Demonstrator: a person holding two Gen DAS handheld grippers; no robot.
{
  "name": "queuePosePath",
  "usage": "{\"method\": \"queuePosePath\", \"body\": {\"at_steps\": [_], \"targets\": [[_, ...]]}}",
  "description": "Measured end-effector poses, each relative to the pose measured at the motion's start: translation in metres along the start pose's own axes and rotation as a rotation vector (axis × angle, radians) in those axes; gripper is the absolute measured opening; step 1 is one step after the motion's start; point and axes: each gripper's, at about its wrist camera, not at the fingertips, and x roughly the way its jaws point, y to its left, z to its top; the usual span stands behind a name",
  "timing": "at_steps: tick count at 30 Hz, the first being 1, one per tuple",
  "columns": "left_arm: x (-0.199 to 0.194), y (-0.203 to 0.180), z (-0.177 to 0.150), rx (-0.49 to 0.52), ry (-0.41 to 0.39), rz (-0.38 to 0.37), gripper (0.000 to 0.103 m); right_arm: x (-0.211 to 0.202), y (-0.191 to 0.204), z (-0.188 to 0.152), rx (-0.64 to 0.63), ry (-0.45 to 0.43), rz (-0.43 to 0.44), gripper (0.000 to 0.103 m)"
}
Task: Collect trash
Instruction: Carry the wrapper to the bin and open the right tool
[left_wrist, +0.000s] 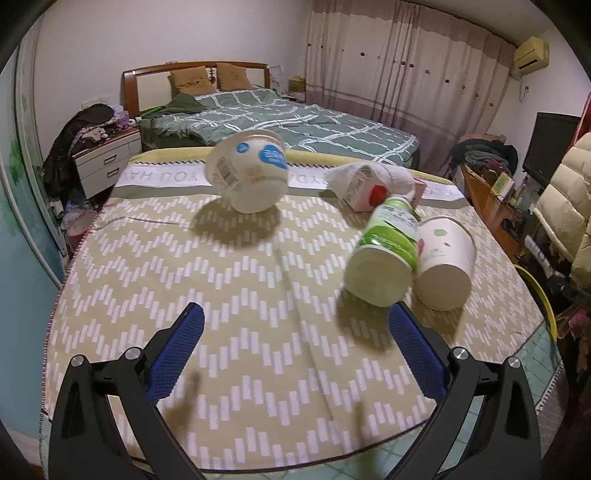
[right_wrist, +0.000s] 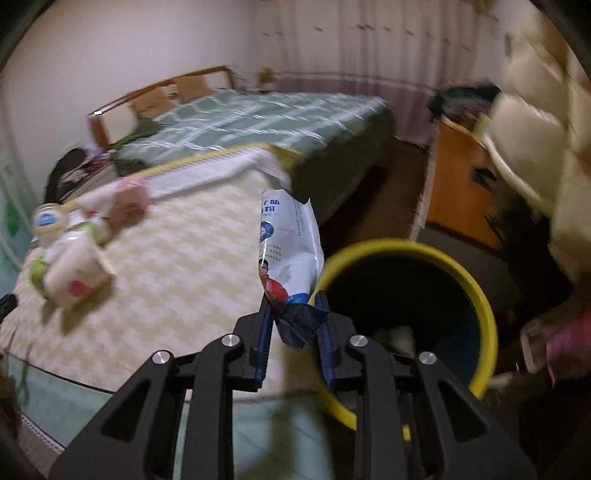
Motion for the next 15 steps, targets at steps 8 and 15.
{"method": "queuePosePath", "body": {"at_steps": [8, 15], "targets": [[-0.011, -0.031, 0.006, 0.066, -0.01, -0.035, 0.098, 0.021, -0.042, -0.02, 0.081, 0.059, -0.066, 0.022], [-0.005, -0.052, 0.009, 0.109, 0.004, -0.051, 0.098, 0.025, -0.056, -0.025, 0.122, 0.058, -0.082, 0.028]]}}
